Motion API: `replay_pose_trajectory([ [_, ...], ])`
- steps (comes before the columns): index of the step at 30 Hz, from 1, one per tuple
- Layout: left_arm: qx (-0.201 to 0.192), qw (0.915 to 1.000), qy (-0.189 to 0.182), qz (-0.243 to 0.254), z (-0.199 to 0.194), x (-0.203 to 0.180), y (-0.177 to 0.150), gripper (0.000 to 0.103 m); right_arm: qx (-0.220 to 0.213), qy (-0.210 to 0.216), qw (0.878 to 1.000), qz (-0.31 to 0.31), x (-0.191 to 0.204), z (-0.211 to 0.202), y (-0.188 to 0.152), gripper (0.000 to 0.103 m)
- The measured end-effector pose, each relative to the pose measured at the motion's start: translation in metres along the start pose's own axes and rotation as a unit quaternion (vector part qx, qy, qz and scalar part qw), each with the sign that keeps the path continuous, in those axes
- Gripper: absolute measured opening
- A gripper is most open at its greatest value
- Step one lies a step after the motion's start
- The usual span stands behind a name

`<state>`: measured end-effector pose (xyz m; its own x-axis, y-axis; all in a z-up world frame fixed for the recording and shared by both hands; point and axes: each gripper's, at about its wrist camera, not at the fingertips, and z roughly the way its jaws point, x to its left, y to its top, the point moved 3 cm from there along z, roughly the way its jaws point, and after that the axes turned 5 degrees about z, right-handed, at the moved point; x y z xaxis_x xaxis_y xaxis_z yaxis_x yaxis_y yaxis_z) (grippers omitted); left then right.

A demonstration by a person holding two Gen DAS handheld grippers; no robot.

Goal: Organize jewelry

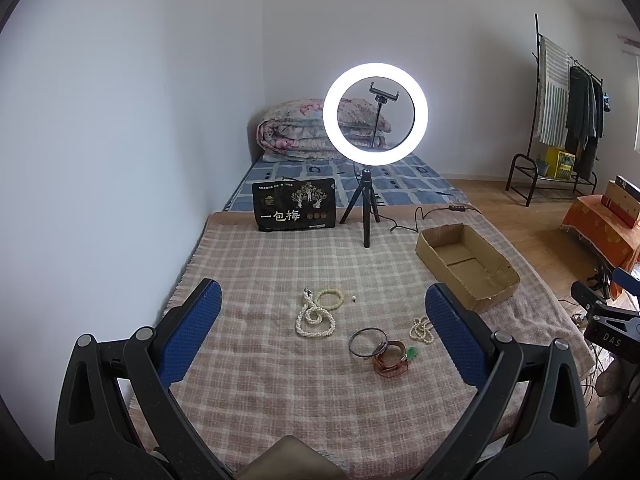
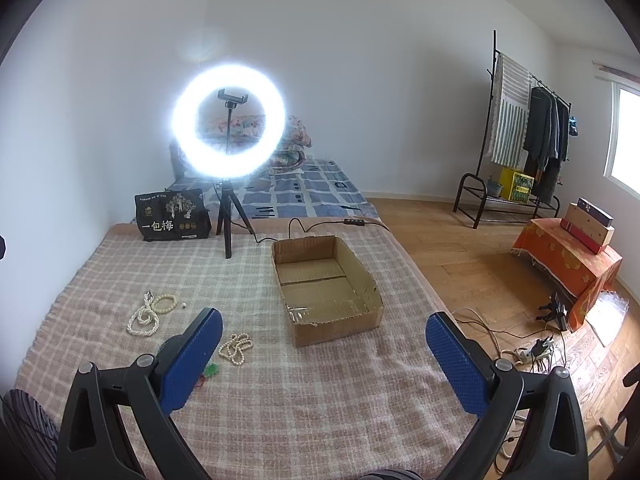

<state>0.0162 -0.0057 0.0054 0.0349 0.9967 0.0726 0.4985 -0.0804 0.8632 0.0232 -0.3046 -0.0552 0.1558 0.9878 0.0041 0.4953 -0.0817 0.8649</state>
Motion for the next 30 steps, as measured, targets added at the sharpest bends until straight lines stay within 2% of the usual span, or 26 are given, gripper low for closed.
replay_pose_trajectory([
  [30, -0.005, 1.0000, -0.001, 0.000, -0.0029, -0.0005, 0.0018, 0.103, 0.005, 0.005, 1.000, 0.002, 0.0046, 0.0028, -0.0001, 0.103],
])
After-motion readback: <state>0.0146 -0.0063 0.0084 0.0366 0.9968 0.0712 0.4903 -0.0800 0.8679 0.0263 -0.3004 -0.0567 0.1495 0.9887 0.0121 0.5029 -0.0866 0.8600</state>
